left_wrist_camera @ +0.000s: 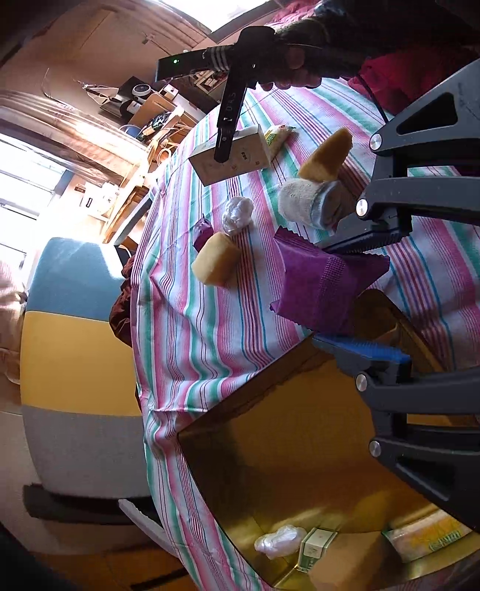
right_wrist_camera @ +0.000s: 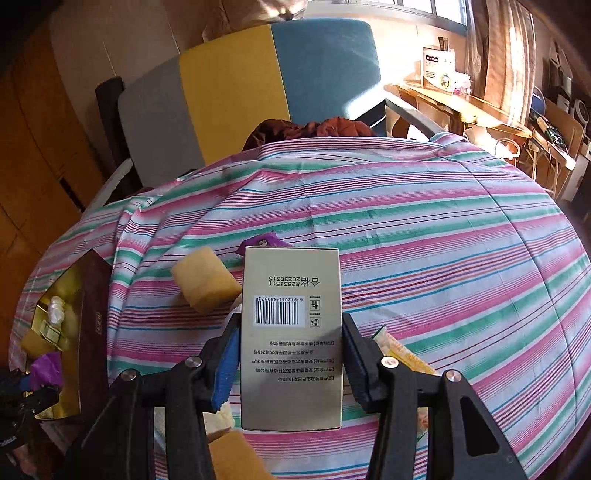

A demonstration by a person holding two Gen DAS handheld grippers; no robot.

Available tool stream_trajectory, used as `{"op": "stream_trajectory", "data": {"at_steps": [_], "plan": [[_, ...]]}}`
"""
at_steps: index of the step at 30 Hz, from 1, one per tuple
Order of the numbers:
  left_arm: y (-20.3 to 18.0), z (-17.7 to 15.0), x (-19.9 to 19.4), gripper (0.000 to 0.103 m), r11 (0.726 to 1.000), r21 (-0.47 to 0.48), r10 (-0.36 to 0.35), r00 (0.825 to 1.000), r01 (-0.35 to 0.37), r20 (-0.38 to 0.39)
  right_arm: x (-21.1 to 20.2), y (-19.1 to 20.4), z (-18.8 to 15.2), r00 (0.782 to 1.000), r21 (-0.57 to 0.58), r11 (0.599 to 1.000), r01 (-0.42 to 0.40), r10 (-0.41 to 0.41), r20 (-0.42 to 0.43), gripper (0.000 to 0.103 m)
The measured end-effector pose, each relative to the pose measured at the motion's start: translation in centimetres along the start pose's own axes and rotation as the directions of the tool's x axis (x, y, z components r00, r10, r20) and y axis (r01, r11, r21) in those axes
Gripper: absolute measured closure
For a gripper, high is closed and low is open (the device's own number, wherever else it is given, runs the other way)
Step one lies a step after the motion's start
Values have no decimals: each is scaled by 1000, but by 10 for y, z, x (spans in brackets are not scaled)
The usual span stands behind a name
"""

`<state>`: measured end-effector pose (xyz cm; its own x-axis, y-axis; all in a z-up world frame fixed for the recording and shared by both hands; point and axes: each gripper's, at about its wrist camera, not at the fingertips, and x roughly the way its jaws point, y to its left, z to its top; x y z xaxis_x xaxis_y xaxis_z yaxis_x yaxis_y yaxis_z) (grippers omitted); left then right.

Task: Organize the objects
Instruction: 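Lower the purple pad into the gold tray and open the left gripper while the right holds the box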

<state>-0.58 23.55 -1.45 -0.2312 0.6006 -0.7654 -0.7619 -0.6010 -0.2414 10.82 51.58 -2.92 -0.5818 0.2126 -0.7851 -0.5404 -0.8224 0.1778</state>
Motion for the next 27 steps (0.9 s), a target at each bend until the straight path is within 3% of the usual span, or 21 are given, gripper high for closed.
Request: {"op": "stream_trajectory", "data": {"at_steps": [10,18,22,27], "plan": [[49,-34,-38,60,988,-130,82,996,-78,28,20,9,-23,998,-27,998,60,-61,-30,52],[108,-61,-72,60,944,-278,196,980,-179,34,20,3,-23,997,-19,997,76,-77,-21,52],[132,-66,-73,60,918,-340,220,975,-202,15,19,3,-22,997,-20,997,78,-78,-13,52],[139,-52,-57,60,919,-322,238,971,-228,-7,19,2,-21,997,-20,997,75,-75,-13,52]]}}
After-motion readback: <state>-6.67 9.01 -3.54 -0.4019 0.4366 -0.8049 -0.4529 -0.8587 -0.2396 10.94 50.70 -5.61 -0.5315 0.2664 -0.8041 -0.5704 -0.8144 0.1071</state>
